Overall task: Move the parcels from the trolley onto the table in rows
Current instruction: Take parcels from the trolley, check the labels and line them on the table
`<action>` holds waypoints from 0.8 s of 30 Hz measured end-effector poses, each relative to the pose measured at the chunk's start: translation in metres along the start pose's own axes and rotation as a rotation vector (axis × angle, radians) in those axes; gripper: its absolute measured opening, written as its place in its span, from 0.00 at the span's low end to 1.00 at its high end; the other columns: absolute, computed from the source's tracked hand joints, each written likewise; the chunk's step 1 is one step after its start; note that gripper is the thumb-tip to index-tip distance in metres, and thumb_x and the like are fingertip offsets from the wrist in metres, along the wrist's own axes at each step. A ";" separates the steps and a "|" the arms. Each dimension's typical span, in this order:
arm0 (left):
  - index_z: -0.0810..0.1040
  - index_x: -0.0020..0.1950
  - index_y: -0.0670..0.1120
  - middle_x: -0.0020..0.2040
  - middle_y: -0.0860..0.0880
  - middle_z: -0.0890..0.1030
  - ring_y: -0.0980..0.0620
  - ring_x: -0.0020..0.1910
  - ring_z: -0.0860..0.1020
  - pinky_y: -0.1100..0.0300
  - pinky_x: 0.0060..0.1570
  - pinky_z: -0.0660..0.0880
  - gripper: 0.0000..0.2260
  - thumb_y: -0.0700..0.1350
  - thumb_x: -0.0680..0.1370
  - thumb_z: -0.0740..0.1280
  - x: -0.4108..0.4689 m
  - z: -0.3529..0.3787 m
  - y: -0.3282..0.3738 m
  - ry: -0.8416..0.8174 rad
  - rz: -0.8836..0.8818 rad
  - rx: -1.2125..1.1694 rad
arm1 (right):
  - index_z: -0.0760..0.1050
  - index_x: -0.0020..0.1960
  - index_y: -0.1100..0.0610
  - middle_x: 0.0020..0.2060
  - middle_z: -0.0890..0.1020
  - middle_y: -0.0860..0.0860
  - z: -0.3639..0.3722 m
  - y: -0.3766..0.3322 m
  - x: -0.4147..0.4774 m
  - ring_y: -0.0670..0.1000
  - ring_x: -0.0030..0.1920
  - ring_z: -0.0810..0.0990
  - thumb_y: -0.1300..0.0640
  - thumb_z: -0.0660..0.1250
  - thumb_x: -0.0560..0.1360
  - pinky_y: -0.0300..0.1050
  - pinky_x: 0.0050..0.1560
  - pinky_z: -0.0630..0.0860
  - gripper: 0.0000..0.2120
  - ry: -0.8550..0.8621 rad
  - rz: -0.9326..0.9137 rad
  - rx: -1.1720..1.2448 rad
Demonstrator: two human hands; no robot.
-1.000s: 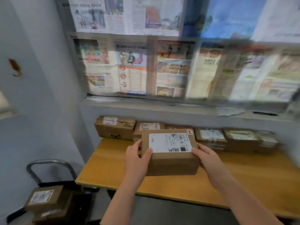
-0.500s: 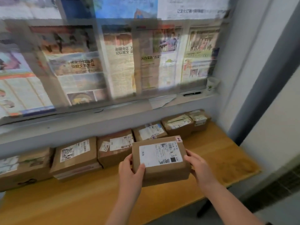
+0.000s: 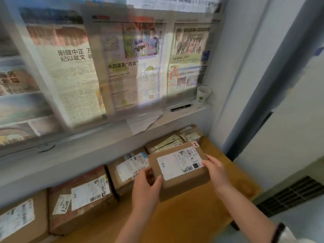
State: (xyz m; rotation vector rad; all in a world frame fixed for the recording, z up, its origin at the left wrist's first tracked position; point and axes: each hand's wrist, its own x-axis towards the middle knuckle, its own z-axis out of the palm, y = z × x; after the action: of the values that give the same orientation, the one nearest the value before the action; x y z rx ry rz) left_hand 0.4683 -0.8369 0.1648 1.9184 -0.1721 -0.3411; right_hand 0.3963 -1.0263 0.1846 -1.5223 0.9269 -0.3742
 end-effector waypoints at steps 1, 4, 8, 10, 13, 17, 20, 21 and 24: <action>0.72 0.56 0.53 0.51 0.57 0.77 0.58 0.49 0.76 0.57 0.49 0.79 0.12 0.46 0.75 0.69 0.005 0.008 0.003 -0.026 -0.005 -0.013 | 0.72 0.54 0.43 0.41 0.78 0.40 -0.008 0.000 0.011 0.40 0.40 0.77 0.54 0.62 0.77 0.29 0.29 0.69 0.08 0.032 0.006 0.004; 0.71 0.50 0.56 0.49 0.58 0.78 0.61 0.47 0.76 0.65 0.41 0.75 0.09 0.45 0.75 0.69 0.020 0.038 0.012 -0.079 -0.025 -0.061 | 0.73 0.60 0.48 0.42 0.77 0.41 -0.030 0.004 0.041 0.40 0.41 0.75 0.54 0.62 0.77 0.33 0.34 0.67 0.12 0.085 0.018 0.001; 0.70 0.48 0.58 0.47 0.60 0.77 0.63 0.45 0.76 0.69 0.35 0.71 0.11 0.44 0.75 0.68 0.041 0.086 0.023 -0.125 -0.047 -0.083 | 0.73 0.63 0.54 0.45 0.78 0.46 -0.060 0.010 0.083 0.44 0.45 0.76 0.54 0.61 0.78 0.38 0.37 0.69 0.15 0.124 0.056 0.007; 0.70 0.49 0.57 0.48 0.59 0.77 0.63 0.46 0.76 0.69 0.35 0.71 0.10 0.44 0.75 0.69 0.053 0.113 0.027 -0.154 -0.066 -0.083 | 0.74 0.61 0.55 0.45 0.79 0.48 -0.080 0.011 0.108 0.46 0.45 0.77 0.55 0.61 0.77 0.40 0.38 0.71 0.14 0.128 0.068 -0.011; 0.70 0.50 0.55 0.48 0.59 0.76 0.63 0.46 0.75 0.70 0.36 0.71 0.11 0.44 0.74 0.70 0.071 0.152 0.031 -0.173 -0.093 -0.059 | 0.76 0.57 0.53 0.41 0.81 0.46 -0.106 0.012 0.148 0.45 0.42 0.79 0.55 0.62 0.77 0.38 0.35 0.72 0.10 0.089 0.097 -0.046; 0.70 0.52 0.54 0.49 0.57 0.75 0.63 0.44 0.73 0.69 0.36 0.70 0.13 0.44 0.74 0.71 0.094 0.198 0.036 -0.158 -0.155 -0.017 | 0.76 0.59 0.54 0.41 0.81 0.46 -0.124 0.018 0.201 0.45 0.42 0.79 0.56 0.62 0.77 0.38 0.35 0.72 0.12 0.003 0.154 -0.118; 0.71 0.60 0.49 0.54 0.55 0.76 0.60 0.48 0.75 0.68 0.41 0.73 0.17 0.42 0.73 0.71 0.108 0.223 0.035 -0.147 -0.177 0.022 | 0.74 0.62 0.55 0.42 0.80 0.45 -0.130 0.026 0.236 0.44 0.43 0.79 0.58 0.61 0.77 0.38 0.37 0.72 0.15 -0.069 0.159 -0.147; 0.71 0.63 0.48 0.56 0.54 0.76 0.58 0.52 0.75 0.67 0.44 0.74 0.19 0.42 0.73 0.71 0.112 0.230 0.034 -0.144 -0.182 0.033 | 0.74 0.63 0.55 0.42 0.80 0.44 -0.130 0.028 0.245 0.44 0.43 0.79 0.60 0.60 0.77 0.37 0.36 0.72 0.15 -0.099 0.162 -0.147; 0.70 0.65 0.47 0.59 0.53 0.76 0.56 0.56 0.74 0.65 0.47 0.73 0.21 0.41 0.73 0.71 0.115 0.244 0.029 -0.103 -0.199 0.071 | 0.73 0.64 0.53 0.42 0.80 0.44 -0.129 0.038 0.263 0.43 0.43 0.79 0.63 0.57 0.77 0.35 0.35 0.72 0.18 -0.174 0.185 -0.127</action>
State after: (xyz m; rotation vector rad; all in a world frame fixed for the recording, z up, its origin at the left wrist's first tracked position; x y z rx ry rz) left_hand 0.5013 -1.0964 0.0928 1.9945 -0.0621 -0.5741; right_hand 0.4568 -1.3034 0.1006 -1.5421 0.9585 -0.0490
